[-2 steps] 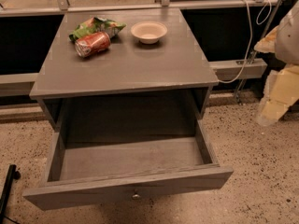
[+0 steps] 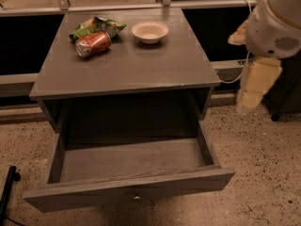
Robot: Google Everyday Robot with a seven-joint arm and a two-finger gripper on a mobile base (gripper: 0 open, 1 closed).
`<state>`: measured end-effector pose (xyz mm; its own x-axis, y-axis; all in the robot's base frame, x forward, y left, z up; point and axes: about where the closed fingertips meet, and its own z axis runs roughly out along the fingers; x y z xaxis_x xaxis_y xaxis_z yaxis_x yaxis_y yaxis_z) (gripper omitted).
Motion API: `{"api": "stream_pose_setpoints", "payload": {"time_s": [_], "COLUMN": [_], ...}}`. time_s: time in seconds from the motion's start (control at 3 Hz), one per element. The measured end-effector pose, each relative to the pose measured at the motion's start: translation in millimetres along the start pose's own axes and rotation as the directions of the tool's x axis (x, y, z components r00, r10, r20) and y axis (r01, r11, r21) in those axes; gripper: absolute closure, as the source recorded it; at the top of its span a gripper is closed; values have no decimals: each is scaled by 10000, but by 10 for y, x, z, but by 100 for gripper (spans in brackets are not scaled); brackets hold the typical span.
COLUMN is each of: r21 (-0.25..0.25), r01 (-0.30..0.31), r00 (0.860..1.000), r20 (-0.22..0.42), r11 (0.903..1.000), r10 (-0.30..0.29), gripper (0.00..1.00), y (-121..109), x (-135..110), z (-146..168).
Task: Place coke can into top drawer
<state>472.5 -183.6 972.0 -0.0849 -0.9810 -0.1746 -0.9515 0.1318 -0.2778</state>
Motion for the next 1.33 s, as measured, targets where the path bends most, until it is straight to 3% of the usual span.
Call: {"api": "stream_pose_setpoints", "payload": {"time_s": [0.33, 0.67, 1.0, 1.33], "r21": [-82, -236, -386, -664], "r01": [2035, 4042, 5381, 6107], "r00": [9790, 9133, 8393, 7854], "r20": [169, 644, 1165, 1776], "r11": [9790, 9143, 8420, 7890], "r10": [-2034, -4021, -5310, -5930], "gripper": [0, 0, 0, 0], "y": [-390, -653, -792, -899], "x": [-635, -1429, -2060, -2370], "z": [387, 801, 1122, 1249]}}
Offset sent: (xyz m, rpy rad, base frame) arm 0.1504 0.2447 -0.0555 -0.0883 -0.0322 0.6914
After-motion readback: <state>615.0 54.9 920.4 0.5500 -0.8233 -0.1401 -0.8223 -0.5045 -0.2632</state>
